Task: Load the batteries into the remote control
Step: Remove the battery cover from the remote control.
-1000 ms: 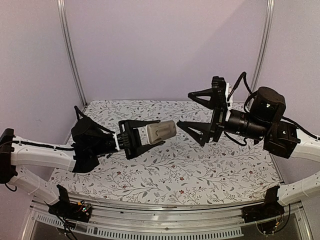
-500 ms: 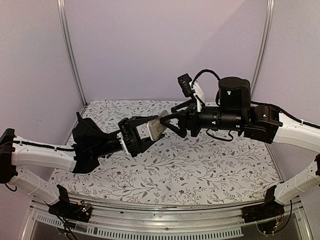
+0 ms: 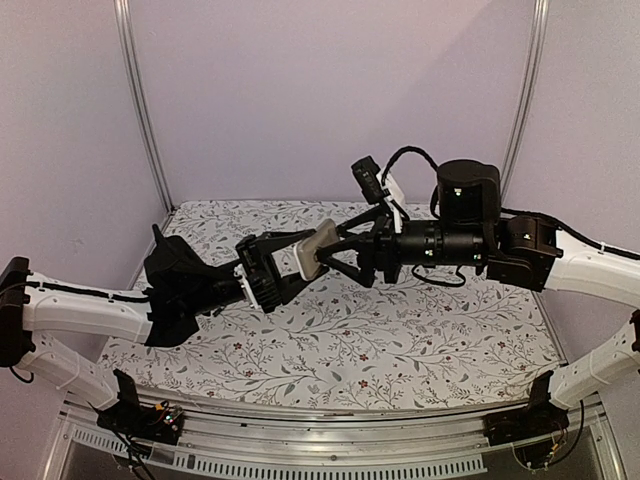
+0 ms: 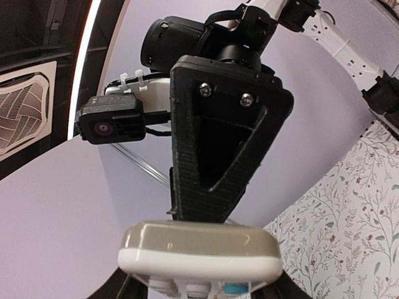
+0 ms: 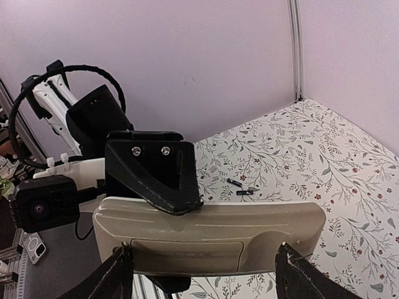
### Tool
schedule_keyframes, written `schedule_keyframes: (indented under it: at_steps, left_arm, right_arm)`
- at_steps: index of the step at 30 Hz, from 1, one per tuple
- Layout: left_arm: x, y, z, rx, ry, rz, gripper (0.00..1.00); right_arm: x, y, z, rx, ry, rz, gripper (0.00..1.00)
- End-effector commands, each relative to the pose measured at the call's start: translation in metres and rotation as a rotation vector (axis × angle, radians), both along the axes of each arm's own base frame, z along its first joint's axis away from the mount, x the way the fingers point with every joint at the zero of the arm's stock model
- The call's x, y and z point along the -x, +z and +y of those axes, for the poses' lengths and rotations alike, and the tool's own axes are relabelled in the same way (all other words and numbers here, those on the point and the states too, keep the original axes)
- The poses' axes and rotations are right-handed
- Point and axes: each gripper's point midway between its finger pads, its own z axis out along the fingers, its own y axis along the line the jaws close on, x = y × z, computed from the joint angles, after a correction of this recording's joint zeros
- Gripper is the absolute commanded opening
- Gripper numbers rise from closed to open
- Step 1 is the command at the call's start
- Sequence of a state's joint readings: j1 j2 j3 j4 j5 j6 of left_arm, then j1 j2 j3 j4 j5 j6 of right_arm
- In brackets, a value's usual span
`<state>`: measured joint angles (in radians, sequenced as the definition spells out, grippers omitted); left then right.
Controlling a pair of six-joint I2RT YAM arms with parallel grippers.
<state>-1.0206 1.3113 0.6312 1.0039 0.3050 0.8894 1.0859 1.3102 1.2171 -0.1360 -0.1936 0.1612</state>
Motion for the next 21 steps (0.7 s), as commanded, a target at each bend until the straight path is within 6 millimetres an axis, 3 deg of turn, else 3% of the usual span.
schedule_keyframes:
  at_steps: [1,9,12,21]
  left_arm:
    - [-0.002,0.003,0.001,0.001,0.015,-0.006,0.00]
    - [-0.004,0.000,0.003,-0.007,0.019,0.008,0.00]
    - [-0.004,0.000,0.003,-0.006,0.016,0.004,0.00]
    - [-0.002,0.005,0.003,0.003,0.010,-0.008,0.00]
  right_arm:
    - [0.006,-0.004,0.009,0.002,0.047,0.001,0.77]
    - [0.014,-0.002,0.011,-0.011,0.100,-0.015,0.81]
    - [0.008,-0.001,0.008,-0.010,0.056,-0.023,0.73]
    - [-0.007,-0.028,0.008,0.065,-0.016,-0.006,0.69]
